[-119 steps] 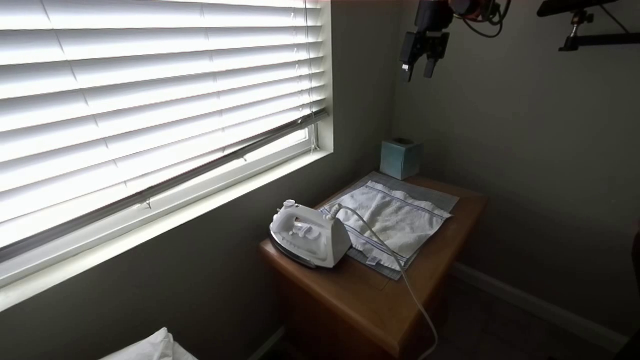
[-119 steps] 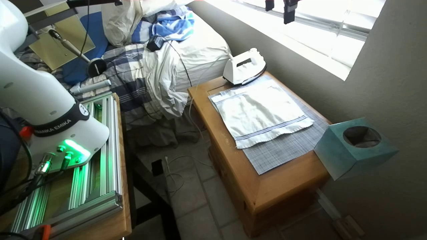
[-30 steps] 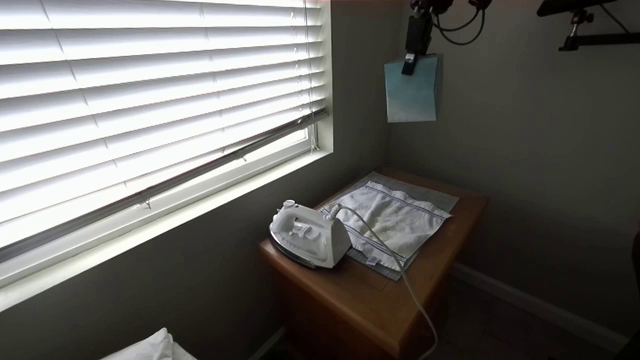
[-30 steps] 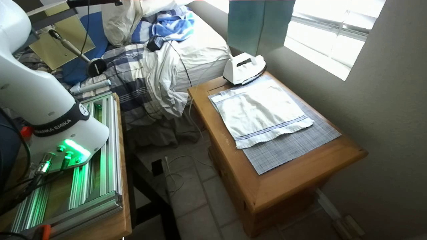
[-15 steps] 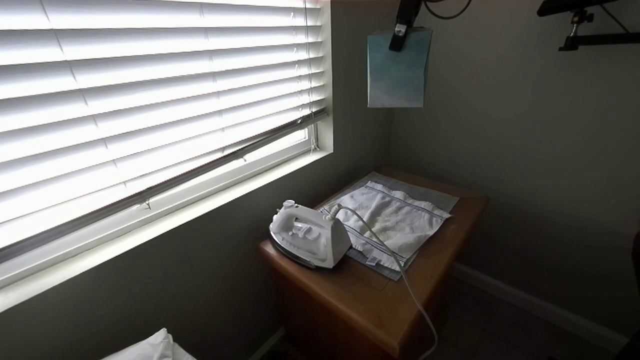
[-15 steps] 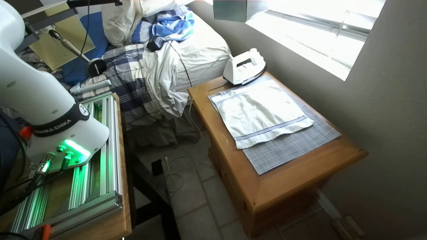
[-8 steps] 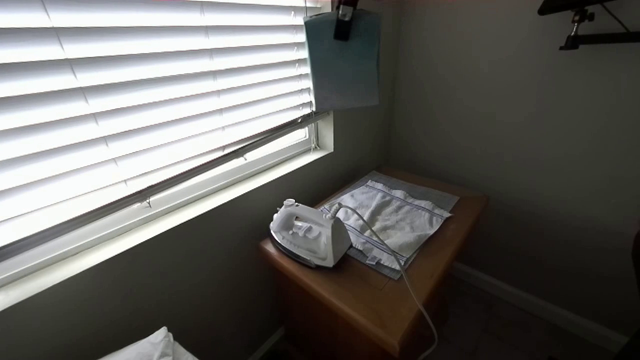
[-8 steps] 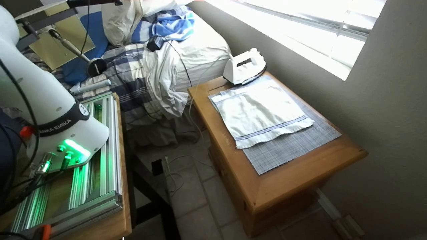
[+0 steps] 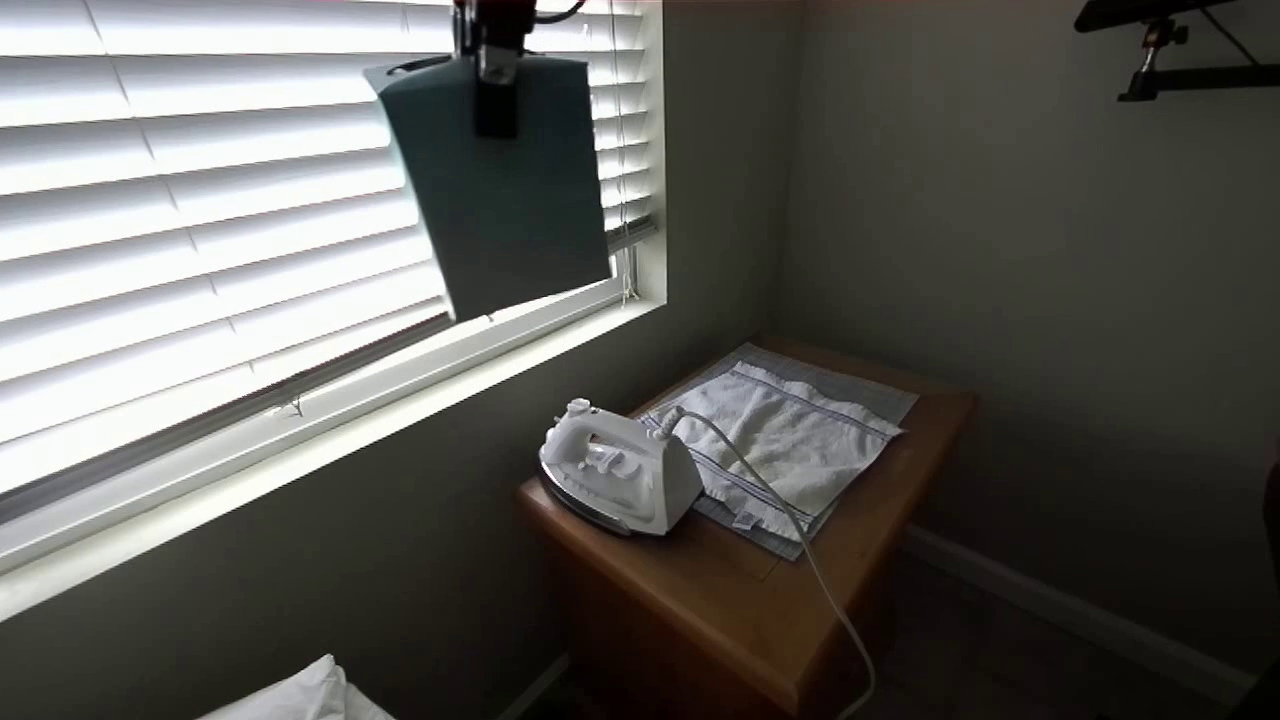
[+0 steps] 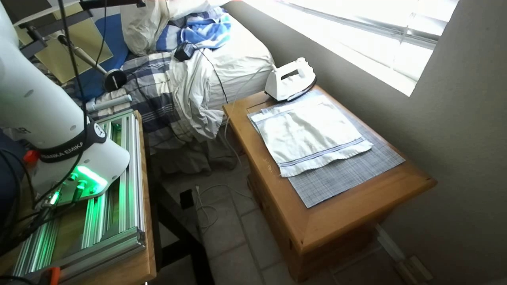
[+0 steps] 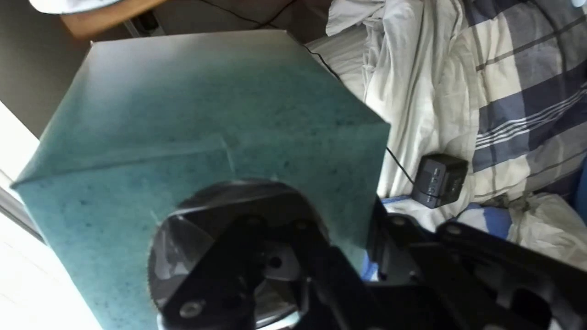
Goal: Put the tissue box on the bed.
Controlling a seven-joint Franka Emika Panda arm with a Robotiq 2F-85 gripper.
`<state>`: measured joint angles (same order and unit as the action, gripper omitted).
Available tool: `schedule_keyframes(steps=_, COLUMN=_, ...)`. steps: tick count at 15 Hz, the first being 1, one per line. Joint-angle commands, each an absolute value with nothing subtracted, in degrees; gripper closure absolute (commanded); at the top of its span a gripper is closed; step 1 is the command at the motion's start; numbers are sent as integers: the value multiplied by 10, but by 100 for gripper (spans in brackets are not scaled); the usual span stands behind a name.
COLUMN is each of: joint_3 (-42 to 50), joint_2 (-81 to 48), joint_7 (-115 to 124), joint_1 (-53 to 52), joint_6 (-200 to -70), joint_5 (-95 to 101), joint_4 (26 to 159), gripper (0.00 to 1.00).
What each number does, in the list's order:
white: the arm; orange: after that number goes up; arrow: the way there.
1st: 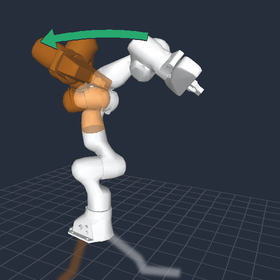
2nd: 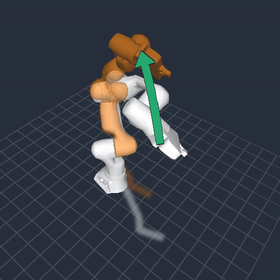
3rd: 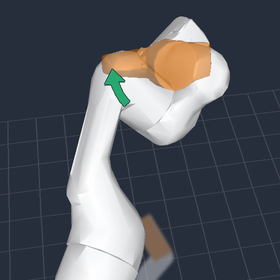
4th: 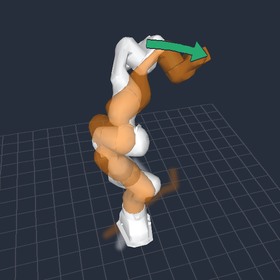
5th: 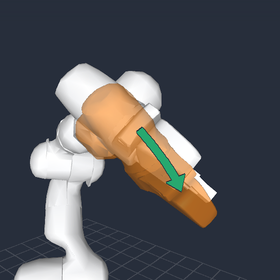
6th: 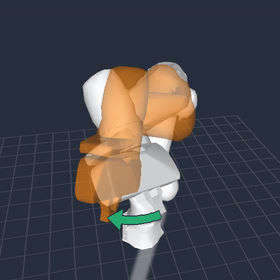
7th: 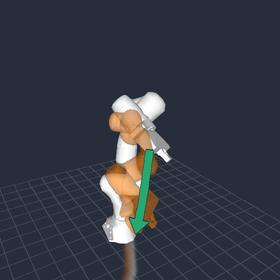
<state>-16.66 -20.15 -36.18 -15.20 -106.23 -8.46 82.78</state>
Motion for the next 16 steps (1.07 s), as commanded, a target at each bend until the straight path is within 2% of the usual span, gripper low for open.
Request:
schedule_keyframes(steps=1, joint_3=-194, joint_2=-283, joint_7=-401, joint_1=-191, joint_6=-995, joint_5=-42, joint_4=692, gripper=99)
schedule_keyframes(steps=2, joint_3=-203, joint_2=-294, joint_7=-413, joint_1=-202, joint_6=-985, joint_5=-40, joint_4=668, gripper=99)
schedule_keyframes(steps=3, joint_3=-191, joint_2=-250, joint_7=-390, joint_1=-185, joint_6=-1028, joint_5=-62, joint_4=752, gripper=95)
schedule_keyframes(steps=12, joint_3=-199, joint_2=-281, joint_7=-407, joint_1=-203, joint_6=-1006, joint_5=-53, joint_4=696, gripper=95)
schedule_keyframes(steps=13, joint_3=-203, joint_2=-292, joint_7=-423, joint_1=-203, joint_6=-1014, joint_5=-57, joint_4=690, gripper=99)
schedule_keyframes(steps=16, joint_3=-226, joint_2=-339, joint_7=-489, joint_1=-208, joint_6=-1063, joint_5=-78, joint_4=679, gripper=99)
